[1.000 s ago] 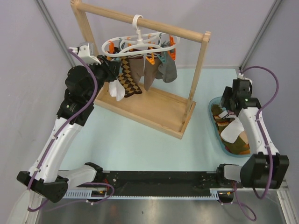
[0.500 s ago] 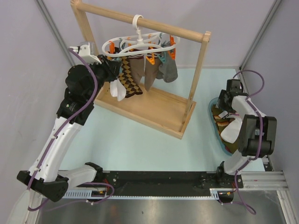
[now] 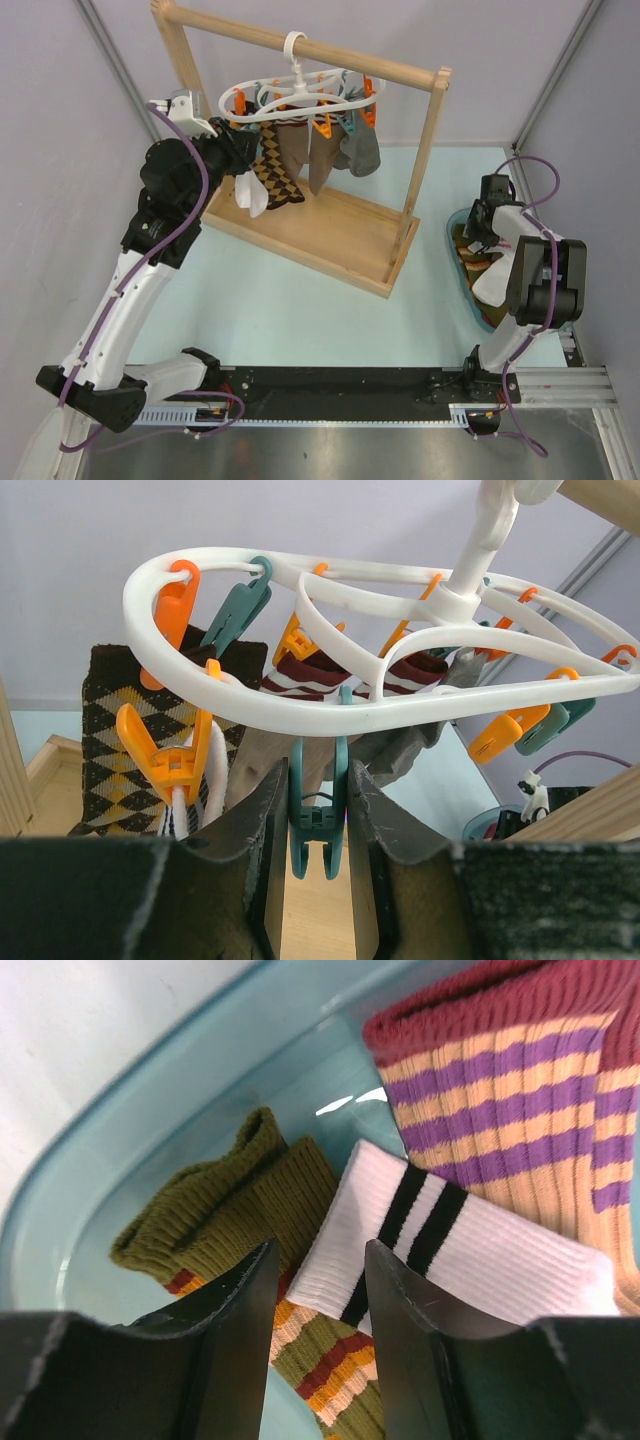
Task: Clip the socks to the hanger
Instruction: Pick up the sock from the bin.
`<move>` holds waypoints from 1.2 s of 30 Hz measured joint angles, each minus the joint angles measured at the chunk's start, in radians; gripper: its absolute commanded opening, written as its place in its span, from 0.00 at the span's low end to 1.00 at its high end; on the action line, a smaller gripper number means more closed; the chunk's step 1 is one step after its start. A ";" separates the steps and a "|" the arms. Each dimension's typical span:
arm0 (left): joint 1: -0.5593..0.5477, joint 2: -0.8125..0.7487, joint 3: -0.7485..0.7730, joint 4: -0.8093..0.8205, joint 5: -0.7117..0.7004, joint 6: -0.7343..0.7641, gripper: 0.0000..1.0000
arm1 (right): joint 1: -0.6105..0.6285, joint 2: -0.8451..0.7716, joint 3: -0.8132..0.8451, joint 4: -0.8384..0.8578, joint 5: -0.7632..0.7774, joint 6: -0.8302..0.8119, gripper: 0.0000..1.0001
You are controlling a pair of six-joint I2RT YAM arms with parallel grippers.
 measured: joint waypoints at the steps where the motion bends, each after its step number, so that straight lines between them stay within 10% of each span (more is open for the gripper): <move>1: 0.000 0.000 0.000 0.000 0.000 0.000 0.02 | 0.000 0.003 -0.004 0.000 0.000 0.003 0.45; 11: 0.000 0.000 0.000 0.000 0.000 0.000 0.02 | 0.015 0.034 -0.010 -0.012 0.007 0.012 0.44; 36: 0.000 0.000 0.000 -0.001 0.004 0.000 0.02 | 0.021 -0.082 -0.086 -0.022 0.020 0.042 0.00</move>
